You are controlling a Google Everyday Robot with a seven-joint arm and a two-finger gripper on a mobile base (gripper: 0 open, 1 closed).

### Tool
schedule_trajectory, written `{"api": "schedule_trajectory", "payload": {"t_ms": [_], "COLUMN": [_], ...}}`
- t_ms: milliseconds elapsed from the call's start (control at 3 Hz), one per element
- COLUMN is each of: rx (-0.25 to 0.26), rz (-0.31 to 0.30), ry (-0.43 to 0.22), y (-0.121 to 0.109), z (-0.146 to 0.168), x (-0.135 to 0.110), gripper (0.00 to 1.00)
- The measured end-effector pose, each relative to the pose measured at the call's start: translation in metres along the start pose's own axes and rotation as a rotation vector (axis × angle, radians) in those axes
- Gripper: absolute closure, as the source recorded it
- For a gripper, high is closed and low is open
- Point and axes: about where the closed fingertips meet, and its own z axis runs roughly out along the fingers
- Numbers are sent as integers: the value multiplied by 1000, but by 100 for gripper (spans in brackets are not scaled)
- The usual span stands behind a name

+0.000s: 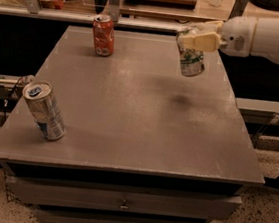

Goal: Place 7up can upright

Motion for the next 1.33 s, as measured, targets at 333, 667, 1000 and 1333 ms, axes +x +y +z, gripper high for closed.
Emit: {"api": "schedule_trajectory", "payload": {"t_ms": [333,667,1000,1333], "rx": [-2,1,-9,-25], "rz": [4,23,-16,-140], "ry": [-170,-324,-408,-427], "y": [7,14,23,38], "z": [-32,-52,-54,-56], "x": [16,41,51,52], "gripper": [100,100,100,77]}}
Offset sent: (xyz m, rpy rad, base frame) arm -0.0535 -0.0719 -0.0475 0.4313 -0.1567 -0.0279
